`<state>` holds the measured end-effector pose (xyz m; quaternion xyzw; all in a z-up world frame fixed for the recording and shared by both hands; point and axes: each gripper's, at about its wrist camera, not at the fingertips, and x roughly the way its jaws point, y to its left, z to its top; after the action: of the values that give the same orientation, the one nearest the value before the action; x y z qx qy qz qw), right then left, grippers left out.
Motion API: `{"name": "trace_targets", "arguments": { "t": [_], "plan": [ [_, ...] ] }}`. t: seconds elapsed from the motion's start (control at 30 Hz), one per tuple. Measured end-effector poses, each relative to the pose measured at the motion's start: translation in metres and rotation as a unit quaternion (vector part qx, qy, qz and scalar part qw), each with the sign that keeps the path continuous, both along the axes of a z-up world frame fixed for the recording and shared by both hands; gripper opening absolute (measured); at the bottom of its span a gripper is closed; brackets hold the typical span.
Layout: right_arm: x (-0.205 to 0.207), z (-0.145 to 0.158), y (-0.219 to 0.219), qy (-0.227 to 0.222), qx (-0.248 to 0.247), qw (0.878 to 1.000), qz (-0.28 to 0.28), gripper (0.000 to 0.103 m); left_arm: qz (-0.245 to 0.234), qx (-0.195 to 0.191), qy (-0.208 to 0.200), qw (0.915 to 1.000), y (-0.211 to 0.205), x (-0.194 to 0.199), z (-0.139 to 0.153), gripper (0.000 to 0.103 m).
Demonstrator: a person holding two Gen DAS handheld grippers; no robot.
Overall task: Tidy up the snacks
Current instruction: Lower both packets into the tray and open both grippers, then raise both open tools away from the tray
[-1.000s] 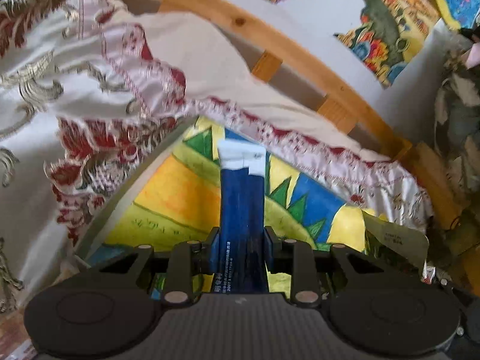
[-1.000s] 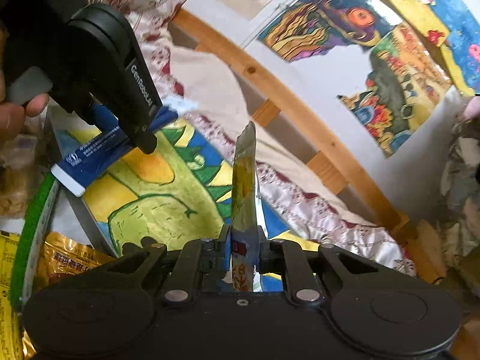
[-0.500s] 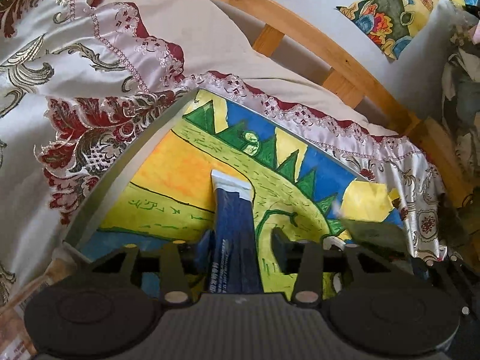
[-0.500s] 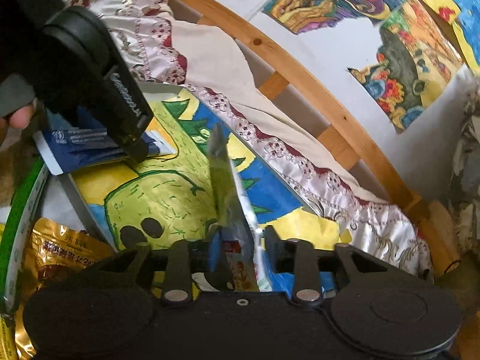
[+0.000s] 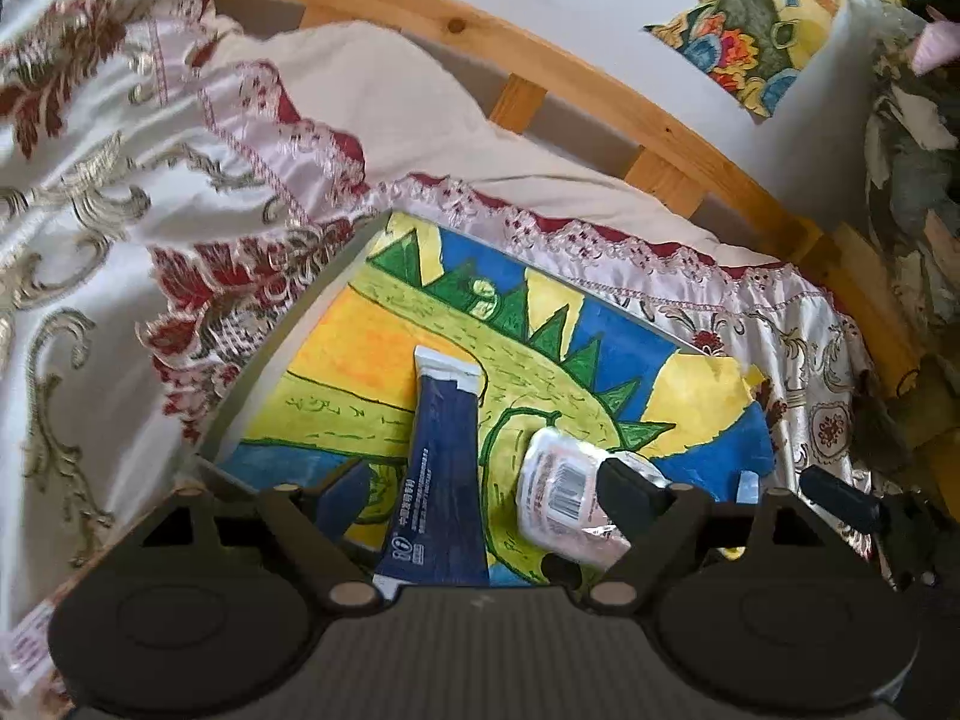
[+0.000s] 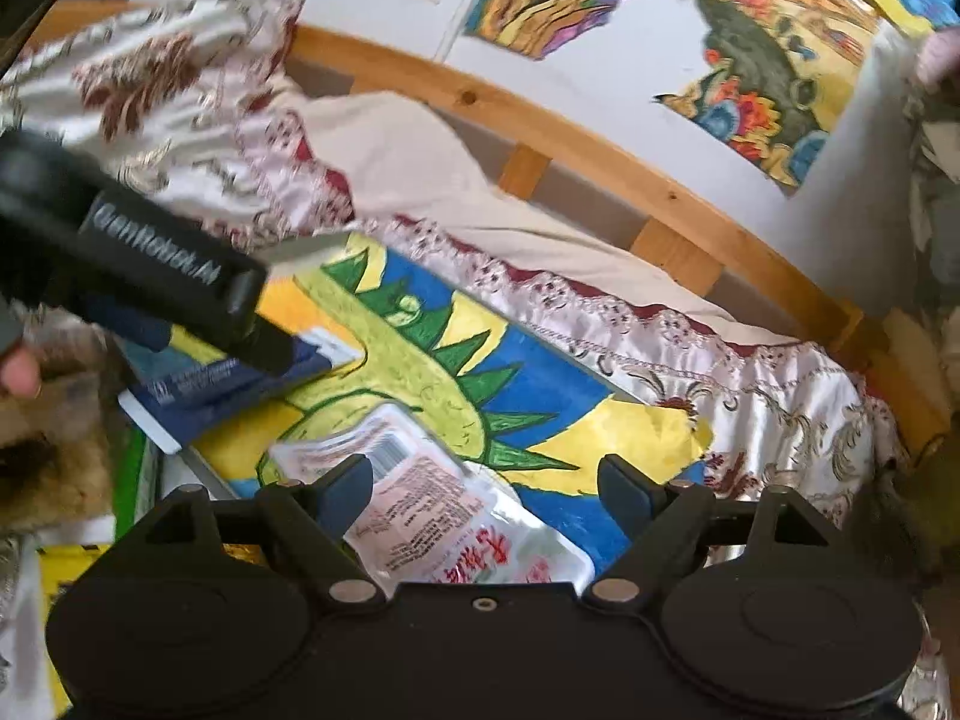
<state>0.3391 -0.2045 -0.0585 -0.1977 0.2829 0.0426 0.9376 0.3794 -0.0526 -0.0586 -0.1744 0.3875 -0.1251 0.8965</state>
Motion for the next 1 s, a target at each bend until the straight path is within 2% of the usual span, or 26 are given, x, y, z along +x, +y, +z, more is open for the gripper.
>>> {"name": "trace_targets", "arguments": {
  "t": [0.17,0.33,0.5,0.57,0.87,1.0],
  "plan": [
    [-0.021,0.023,-0.019,-0.024,0.063,0.998,-0.01,0.084,0.018,0.054,-0.037,0.9977,-0.003,-0.02,0.023,0.097],
    [-0.051,0.047,-0.033,-0.074,0.096,0.992,-0.02,0.088,0.029,0.066,-0.077,0.9944,0.0,-0.048,0.05,0.102],
    [-0.081,0.069,-0.042,-0.11,0.132,0.985,-0.017,0.091,0.04,0.093,-0.121,0.9874,0.0,-0.086,0.069,0.102],
    [-0.094,0.075,-0.044,-0.125,0.142,0.982,-0.02,0.096,0.045,0.103,-0.14,0.9837,0.0,-0.103,0.074,0.102],
    [-0.162,0.095,-0.05,-0.17,0.169,0.971,-0.019,0.102,0.048,0.135,-0.221,0.9647,0.003,-0.177,0.092,0.103],
    [-0.19,0.099,-0.05,-0.18,0.171,0.969,-0.014,0.102,0.044,0.136,-0.236,0.9612,0.007,-0.204,0.093,0.103]
  ]
}}
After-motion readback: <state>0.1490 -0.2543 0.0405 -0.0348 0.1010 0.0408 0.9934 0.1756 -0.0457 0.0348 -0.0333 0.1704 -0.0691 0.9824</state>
